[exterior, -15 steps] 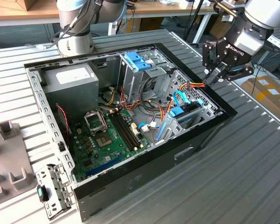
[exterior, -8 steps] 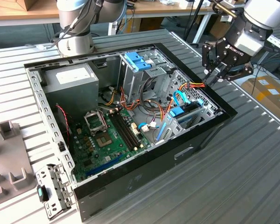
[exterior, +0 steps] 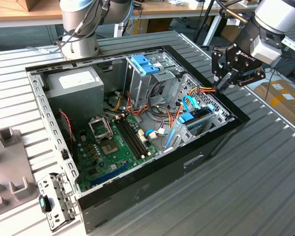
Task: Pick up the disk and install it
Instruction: 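Insert the second disk wire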
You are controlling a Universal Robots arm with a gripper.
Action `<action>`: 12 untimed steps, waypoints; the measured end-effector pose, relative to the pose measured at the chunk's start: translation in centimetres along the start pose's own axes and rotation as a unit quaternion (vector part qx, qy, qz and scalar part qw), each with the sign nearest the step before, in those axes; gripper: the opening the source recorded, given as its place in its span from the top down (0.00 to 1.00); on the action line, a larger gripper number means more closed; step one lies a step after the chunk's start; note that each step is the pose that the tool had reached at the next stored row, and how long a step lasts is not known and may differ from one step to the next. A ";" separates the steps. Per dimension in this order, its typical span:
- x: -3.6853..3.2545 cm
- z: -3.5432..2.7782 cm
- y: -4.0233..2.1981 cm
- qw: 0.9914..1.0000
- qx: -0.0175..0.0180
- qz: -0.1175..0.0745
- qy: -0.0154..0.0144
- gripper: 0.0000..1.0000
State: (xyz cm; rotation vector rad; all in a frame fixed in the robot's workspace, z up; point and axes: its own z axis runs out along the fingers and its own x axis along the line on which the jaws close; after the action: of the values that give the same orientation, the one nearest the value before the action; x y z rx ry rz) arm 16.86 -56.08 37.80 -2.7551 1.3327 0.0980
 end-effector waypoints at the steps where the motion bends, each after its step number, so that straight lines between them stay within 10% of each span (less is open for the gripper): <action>1: 0.00 0.00 0.00 1.000 0.000 0.000 0.000 0.71; 12: 0.05 0.04 -0.37 1.000 0.000 -0.005 0.000 0.71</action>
State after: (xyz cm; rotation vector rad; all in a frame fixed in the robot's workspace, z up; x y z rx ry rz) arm 17.18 -55.89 37.77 -2.7615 1.3203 0.0983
